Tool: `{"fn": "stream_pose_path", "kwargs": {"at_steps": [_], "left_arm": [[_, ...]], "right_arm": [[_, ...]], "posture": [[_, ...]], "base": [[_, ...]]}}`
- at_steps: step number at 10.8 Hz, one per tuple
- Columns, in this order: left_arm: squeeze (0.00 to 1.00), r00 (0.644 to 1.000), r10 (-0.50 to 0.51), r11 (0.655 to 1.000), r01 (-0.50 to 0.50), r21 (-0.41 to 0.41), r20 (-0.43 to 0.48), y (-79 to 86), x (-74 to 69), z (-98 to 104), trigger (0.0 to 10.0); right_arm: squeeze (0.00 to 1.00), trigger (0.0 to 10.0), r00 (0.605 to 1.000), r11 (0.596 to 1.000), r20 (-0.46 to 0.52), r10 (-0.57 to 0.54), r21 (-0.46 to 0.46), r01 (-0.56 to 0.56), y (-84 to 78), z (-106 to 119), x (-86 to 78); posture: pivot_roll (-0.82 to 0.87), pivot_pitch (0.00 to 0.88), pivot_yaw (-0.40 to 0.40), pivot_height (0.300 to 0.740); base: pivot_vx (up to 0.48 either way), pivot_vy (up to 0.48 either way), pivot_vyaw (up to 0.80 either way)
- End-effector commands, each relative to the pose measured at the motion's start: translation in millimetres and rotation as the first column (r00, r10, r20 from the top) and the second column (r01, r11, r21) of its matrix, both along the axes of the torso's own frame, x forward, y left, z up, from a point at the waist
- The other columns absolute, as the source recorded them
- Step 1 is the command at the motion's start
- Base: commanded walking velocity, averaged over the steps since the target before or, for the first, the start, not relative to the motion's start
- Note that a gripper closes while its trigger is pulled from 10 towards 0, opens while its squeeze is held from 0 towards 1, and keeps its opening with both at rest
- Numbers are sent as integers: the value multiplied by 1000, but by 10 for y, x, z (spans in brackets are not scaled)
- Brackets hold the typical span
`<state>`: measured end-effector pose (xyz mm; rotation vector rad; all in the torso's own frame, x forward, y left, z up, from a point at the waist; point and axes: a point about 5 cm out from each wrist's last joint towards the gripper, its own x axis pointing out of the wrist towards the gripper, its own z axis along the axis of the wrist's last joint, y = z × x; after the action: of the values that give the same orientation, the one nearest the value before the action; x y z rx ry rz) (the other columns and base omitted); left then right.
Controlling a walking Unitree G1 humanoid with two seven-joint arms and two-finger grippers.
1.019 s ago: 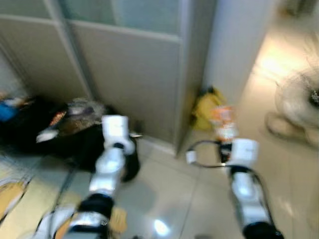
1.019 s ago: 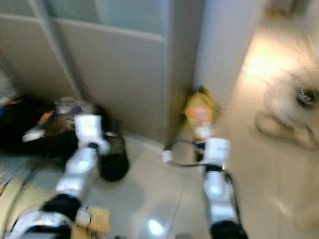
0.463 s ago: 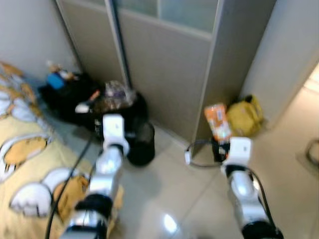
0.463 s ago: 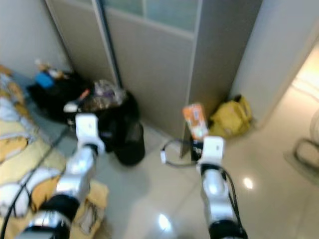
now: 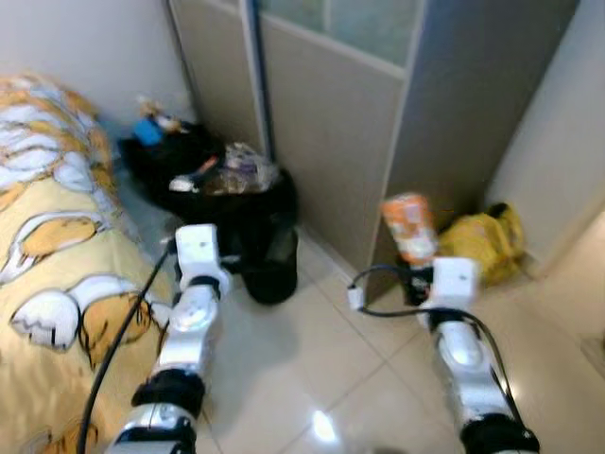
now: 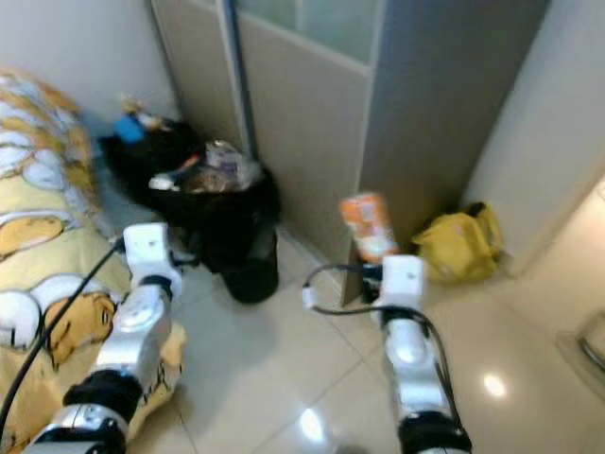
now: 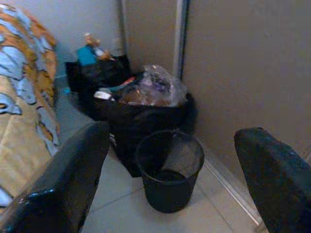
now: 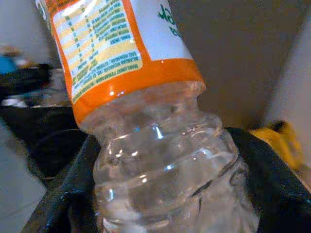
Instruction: Clean up the room
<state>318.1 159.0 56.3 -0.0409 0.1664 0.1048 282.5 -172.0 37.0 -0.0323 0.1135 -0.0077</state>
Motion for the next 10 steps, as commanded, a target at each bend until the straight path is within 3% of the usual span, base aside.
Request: {"fn": "stream_pose_path", "kwargs": {"at_steps": [1, 5, 8, 10], "left_arm": [[0, 1000, -13, 1000, 13, -13, 4, -77, 26, 28, 10000], [0, 999, -30, 999, 29, 23, 33, -83, -47, 18, 10000], [0, 999, -38, 999, 39, -28, 38, -192, -12, 60, 10000], [0, 998, -49, 999, 49, -6, 41, -159, 11, 86, 10000]], "right_arm": [[0, 10000, 999, 1000, 28, 24, -8, -24, -7, 74, 50], [0, 10000, 993, 993, -10, 116, -4, -116, 48, 71, 104], [0, 10000, 989, 989, -20, 150, 8, -150, 126, 25, 32], [0, 10000, 992, 993, -45, 116, -3, -116, 72, -11, 31]], "posture": [[-235, 0, 77, 740], [-232, 0, 61, 740], [-246, 0, 56, 740], [-244, 0, 67, 740]], "base": [[0, 0, 544], [0, 0, 384], [480, 0, 0], [480, 0, 747]]}}
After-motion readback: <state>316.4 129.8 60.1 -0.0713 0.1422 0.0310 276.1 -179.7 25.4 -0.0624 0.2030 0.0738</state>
